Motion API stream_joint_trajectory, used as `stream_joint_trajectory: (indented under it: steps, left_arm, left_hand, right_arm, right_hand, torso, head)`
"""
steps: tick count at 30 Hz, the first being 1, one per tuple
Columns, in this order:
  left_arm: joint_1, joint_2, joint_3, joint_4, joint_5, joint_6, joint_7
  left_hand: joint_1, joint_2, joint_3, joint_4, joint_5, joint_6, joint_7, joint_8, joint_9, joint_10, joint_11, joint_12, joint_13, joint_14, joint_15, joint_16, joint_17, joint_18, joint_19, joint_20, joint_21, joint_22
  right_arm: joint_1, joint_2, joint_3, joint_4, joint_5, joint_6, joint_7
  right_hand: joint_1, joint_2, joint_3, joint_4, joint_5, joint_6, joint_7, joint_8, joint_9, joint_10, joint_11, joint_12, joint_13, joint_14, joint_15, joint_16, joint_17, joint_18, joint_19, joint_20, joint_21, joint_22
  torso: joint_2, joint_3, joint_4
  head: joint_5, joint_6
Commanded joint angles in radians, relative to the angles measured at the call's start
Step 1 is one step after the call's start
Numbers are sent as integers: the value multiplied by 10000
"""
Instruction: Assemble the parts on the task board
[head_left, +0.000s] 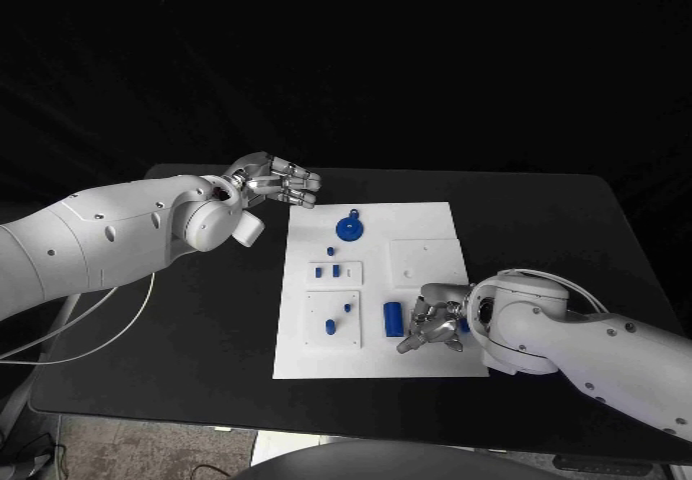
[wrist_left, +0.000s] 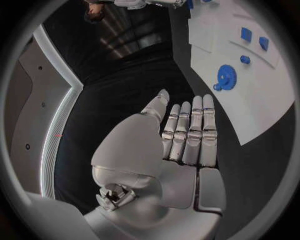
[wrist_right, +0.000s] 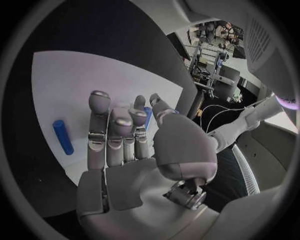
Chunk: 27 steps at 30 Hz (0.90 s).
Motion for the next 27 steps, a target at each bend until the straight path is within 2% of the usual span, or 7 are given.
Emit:
stream_joint_trajectory:
  steps: [1,9,11,14,16,23,27]
  left_arm:
    - [0,3,3,-3,-15,166,58]
    - [0,-18,1,3,-16,92,152]
    - [0,-34,1,16,-16,76,187]
    - [0,-92,-1,53,-48,53,236]
    - [0,-148,-5,78,-88,27,272]
    - [-1,-261,-10,124,-116,0,384]
    - [-1,-307,-11,141,-111,-4,432]
  left_hand:
    - [-59,16,17,50,40,-15,-40,5,0,-16,10,42,-5,-84,3,21,4,-3,42,8,20,-21]
    - [-59,16,17,50,40,-15,-40,5,0,-16,10,42,-5,-84,3,21,4,-3,42,8,20,-21]
    - [-68,11,14,54,34,-8,-43,6,0,-5,7,42,-5,-68,-1,24,7,-4,48,5,25,-24]
    - [-80,8,7,61,29,-5,-44,6,1,4,5,44,-4,-66,-1,23,7,-4,50,5,26,-25]
    - [-80,8,7,61,29,-5,-44,6,1,4,5,44,-4,-66,-1,23,7,-4,50,5,26,-25]
    - [-120,2,-17,96,3,3,-48,4,0,20,0,42,-4,-55,-3,22,10,-9,57,5,28,-30]
    - [-143,5,-29,115,-10,0,-46,5,0,24,0,44,-4,-50,-3,23,11,-10,61,6,28,-32]
  right_arm:
    - [-1,-173,116,154,783,-3,513]
    - [1,-833,640,498,1070,-1329,941]
    - [1,-1002,772,478,1098,-1517,962]
    - [2,-1229,910,317,1120,-1695,939]
    - [3,-1400,972,114,1119,-1755,942]
    - [3,-1756,1030,-176,846,-1462,737]
    - [0,-1857,1040,-218,115,-1115,358]
  right_hand:
    - [91,24,-84,-7,36,-90,-5,6,-39,-79,21,-29,-4,-17,-23,-42,-10,-153,394,-41,-23,-13]
    - [159,172,-62,95,-18,-807,285,6,-1662,-165,195,-45,-50,-11,75,-60,-2,-59,399,35,-73,-20]
    - [211,200,136,17,5,-812,353,-1,-2849,-160,208,-55,-85,-12,138,-38,20,28,399,102,-23,7]
    - [574,813,686,-270,-495,-1225,463,-30,-3513,-183,274,-73,-102,-9,134,-31,26,47,405,115,23,29]
    - [203,594,1786,-611,-551,-1184,503,12,-4534,-194,320,-91,-117,-4,182,-39,27,92,398,172,12,32]
    - [-235,477,1778,-584,-490,-1109,566,-6,-5047,-158,333,-88,-139,-4,189,-18,37,65,401,170,79,63]
    - [-447,89,1671,-160,-562,-949,536,35,-5107,-94,326,-14,-93,15,194,38,81,58,416,175,172,93]
  torso:
    - [-3,-2,-7]
    - [-3,-3,-25]
    - [-6,0,-28]
    - [-3,3,-56]
    - [0,9,-70]
    - [0,12,-52]
    - [6,8,-59]
  head:
    - [-17,12]
    - [-169,46]
    - [-231,56]
    - [-322,86]
    - [-386,92]
    - [-550,105]
    - [-595,104]
